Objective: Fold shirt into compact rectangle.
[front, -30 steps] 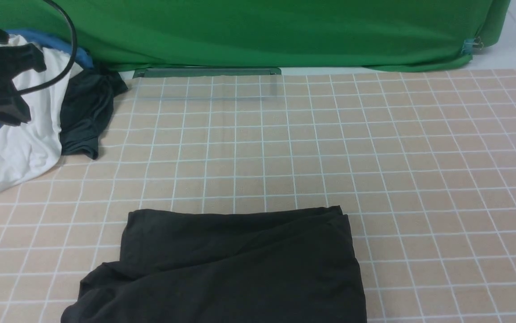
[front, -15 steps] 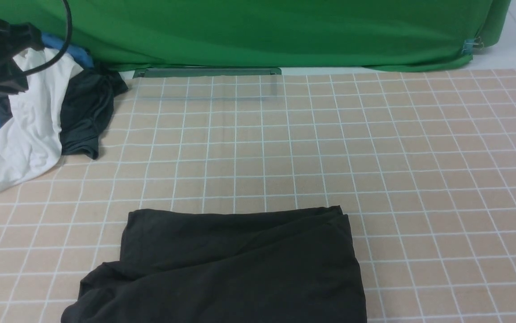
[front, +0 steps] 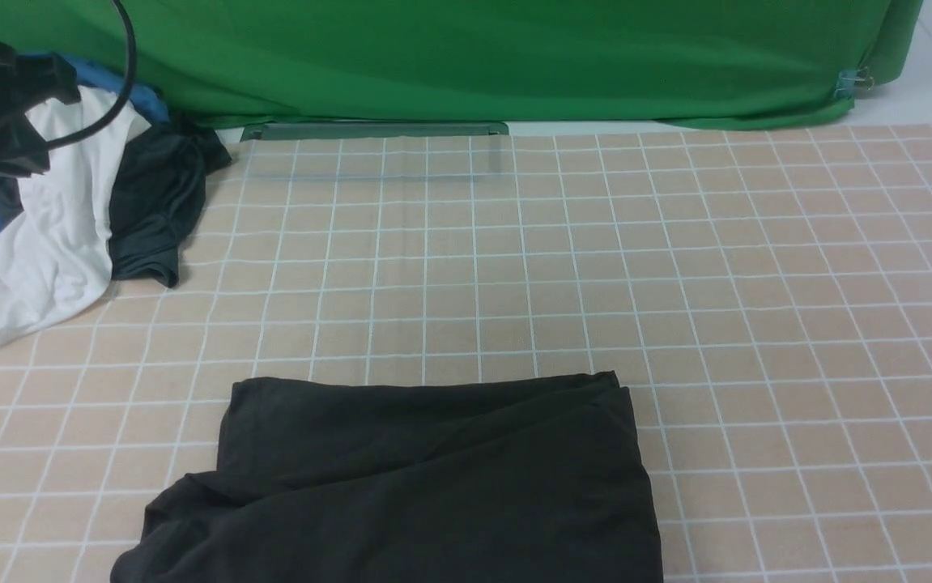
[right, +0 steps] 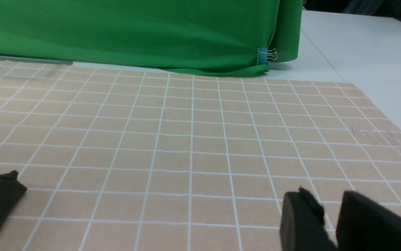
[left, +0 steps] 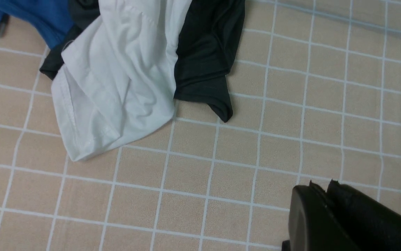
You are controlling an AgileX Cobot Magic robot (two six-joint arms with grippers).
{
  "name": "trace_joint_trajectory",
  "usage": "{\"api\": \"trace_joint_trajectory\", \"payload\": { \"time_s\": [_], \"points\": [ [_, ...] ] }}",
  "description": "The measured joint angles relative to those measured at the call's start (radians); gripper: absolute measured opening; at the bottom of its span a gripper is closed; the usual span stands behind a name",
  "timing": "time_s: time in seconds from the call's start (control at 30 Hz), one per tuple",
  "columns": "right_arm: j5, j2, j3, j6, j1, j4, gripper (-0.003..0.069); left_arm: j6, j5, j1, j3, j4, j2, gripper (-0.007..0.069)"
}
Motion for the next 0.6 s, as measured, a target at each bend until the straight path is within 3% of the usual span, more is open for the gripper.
{"api": "trace_joint_trajectory", "payload": {
  "time_s": [0.4,0.6],
  "points": [
    [0.001,0.0,0.0,0.0,0.0,0.0,0.021,0.002,0.056,0.0,0.0,-0.013,0.0,0.0034],
    [0.001,0.0,0.0,0.0,0.0,0.0,0.0221,0.002,0.159,0.0,0.0,-0.048,0.0,0.0034]
  ]
}}
